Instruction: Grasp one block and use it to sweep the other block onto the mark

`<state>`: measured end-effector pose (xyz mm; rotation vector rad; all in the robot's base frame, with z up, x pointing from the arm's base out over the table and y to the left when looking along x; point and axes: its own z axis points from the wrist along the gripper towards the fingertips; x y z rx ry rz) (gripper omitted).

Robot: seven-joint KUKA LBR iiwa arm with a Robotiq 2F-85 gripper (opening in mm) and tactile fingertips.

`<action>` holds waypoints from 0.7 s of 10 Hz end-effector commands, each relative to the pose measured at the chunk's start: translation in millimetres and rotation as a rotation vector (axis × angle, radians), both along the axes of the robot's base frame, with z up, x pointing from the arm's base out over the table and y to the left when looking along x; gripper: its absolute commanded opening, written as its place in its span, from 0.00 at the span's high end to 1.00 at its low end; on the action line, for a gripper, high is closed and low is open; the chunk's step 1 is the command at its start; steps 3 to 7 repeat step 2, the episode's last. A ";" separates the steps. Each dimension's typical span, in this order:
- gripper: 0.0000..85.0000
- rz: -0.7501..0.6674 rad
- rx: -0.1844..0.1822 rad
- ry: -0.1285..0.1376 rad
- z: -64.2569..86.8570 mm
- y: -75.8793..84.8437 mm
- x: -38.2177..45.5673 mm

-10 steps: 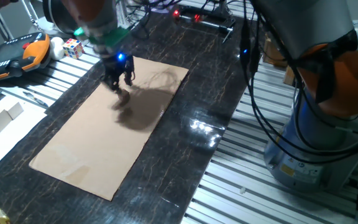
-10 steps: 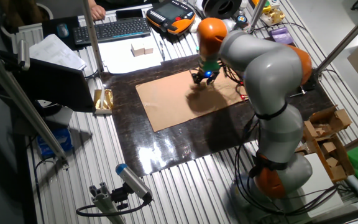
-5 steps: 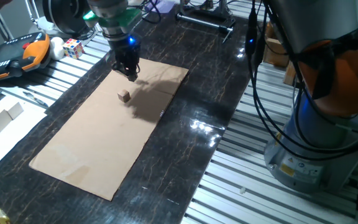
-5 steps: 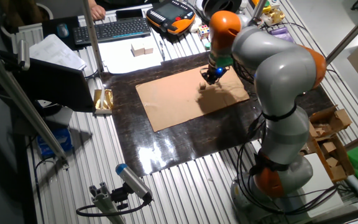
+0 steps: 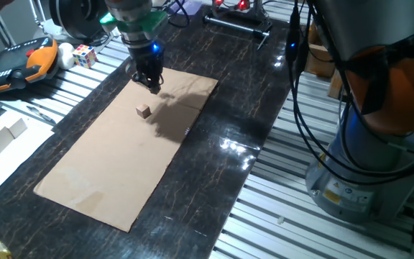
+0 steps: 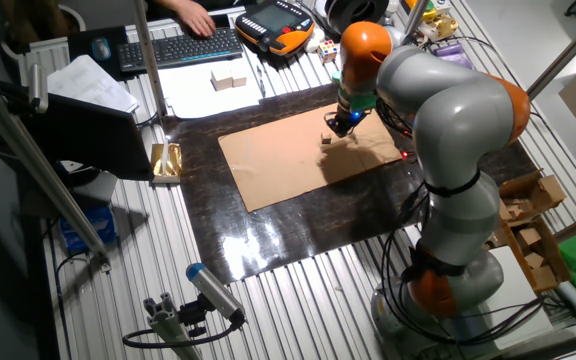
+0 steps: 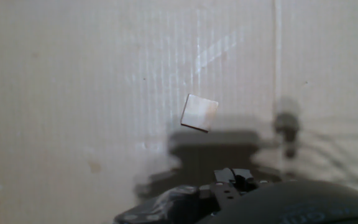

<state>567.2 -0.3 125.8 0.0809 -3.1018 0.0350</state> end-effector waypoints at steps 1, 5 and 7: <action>0.99 0.000 0.002 0.000 -0.3 0.3 0.0; 0.99 0.000 0.002 0.000 -0.2 0.2 -0.1; 0.99 0.000 0.002 0.000 -0.2 0.2 -0.1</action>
